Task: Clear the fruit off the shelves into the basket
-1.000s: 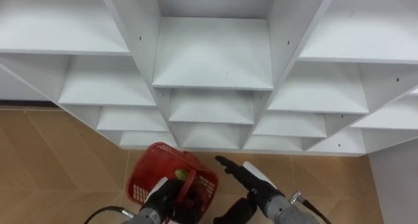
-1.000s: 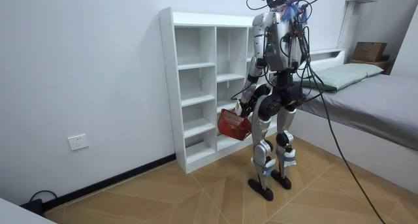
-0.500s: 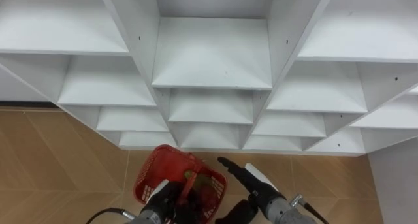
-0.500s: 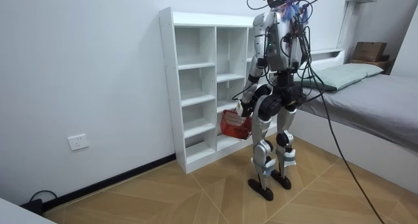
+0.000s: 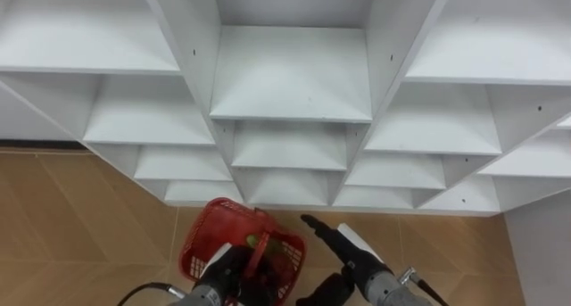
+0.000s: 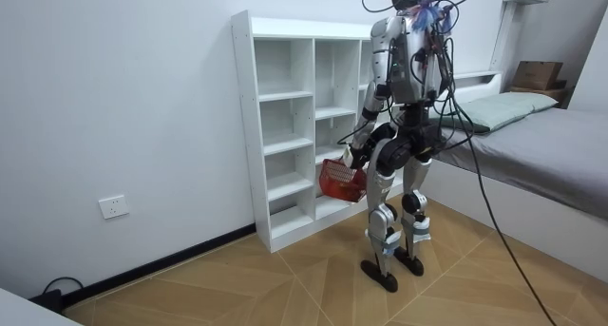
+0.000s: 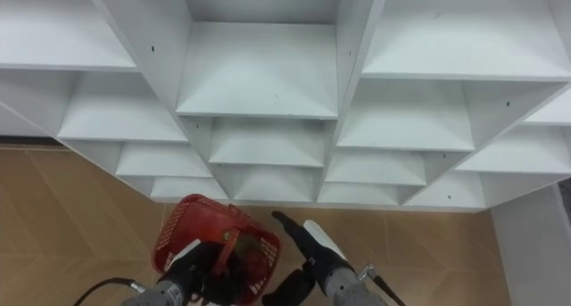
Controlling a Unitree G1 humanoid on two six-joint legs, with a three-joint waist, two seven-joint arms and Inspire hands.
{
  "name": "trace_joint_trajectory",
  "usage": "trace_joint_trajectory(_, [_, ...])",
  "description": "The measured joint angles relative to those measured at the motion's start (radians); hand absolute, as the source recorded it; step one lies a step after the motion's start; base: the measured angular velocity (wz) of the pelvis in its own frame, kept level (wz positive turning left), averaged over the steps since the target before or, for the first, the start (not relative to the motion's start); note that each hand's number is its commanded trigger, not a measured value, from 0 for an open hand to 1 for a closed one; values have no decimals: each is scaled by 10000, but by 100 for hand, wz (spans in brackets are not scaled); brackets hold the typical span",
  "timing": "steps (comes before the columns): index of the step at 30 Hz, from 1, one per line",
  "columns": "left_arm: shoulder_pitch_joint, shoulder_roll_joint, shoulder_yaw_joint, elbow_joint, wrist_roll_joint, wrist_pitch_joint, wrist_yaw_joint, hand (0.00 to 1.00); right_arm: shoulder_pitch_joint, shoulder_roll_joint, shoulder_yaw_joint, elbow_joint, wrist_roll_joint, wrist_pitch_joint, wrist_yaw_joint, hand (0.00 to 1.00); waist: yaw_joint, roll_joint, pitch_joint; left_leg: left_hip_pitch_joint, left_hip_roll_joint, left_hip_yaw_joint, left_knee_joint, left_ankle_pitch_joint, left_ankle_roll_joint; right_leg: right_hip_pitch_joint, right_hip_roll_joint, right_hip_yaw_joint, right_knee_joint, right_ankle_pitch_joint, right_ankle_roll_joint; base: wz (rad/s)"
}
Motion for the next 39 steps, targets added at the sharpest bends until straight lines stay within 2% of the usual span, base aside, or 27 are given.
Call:
trace_joint_trajectory(8, [292,117,15,-305,15,-6,22,100,232,-80,-201,-14,-54,-2,-77,0,-52,-31,1,344,-49,21,-81,3,4,294,-21,91,1,-74,8,0])
trace_joint_trajectory(11, [440,177,35,-357,16,-16,2,100,449,-79,-531,-16,-49,-83,-53,0,-99,-98,-28,615,-109,-27,-178,3,6,527,-69,71,17,-184,41,5])
trace_joint_trajectory(17, [466,250,292,-375,-26,-21,-13,100,682,-63,-931,-12,5,-181,-103,0,-101,-228,10,891,-115,10,-253,-1,3,894,-70,-10,-185,-190,53,2])
trace_joint_trajectory(22, [838,252,639,-395,-16,-32,24,100,1166,-69,-1213,63,20,-225,-410,0,-106,-242,7,1461,-125,19,-578,-11,-3,1503,-40,-61,-544,-188,74,2])
trace_joint_trajectory(26, [1149,278,824,-760,399,-126,111,100,1420,-83,-1462,68,20,-319,-553,0,-142,-240,3,1660,-131,24,-709,-12,-8,1654,-36,-39,-576,-207,92,0])
trace_joint_trajectory(31, [1648,421,986,-1201,720,-215,742,100,1882,-108,-1690,231,290,-411,-975,0,-319,-281,-21,2306,-158,62,-960,-13,-9,2300,-9,85,-888,-206,114,-4])
trace_joint_trajectory(33, [1733,509,1031,-1210,1166,-218,984,100,1986,-163,-1819,398,397,-439,-1081,0,-317,-300,-43,2515,-154,125,-1077,-17,-15,2424,-10,111,-891,-224,133,-7])
trace_joint_trajectory(39, [2597,548,1844,-1286,1361,-243,1607,100,2415,-50,-3083,1512,729,-540,-1405,0,-370,-393,-125,3013,-161,175,-1348,-30,-14,2843,8,197,-1062,-234,165,-3])
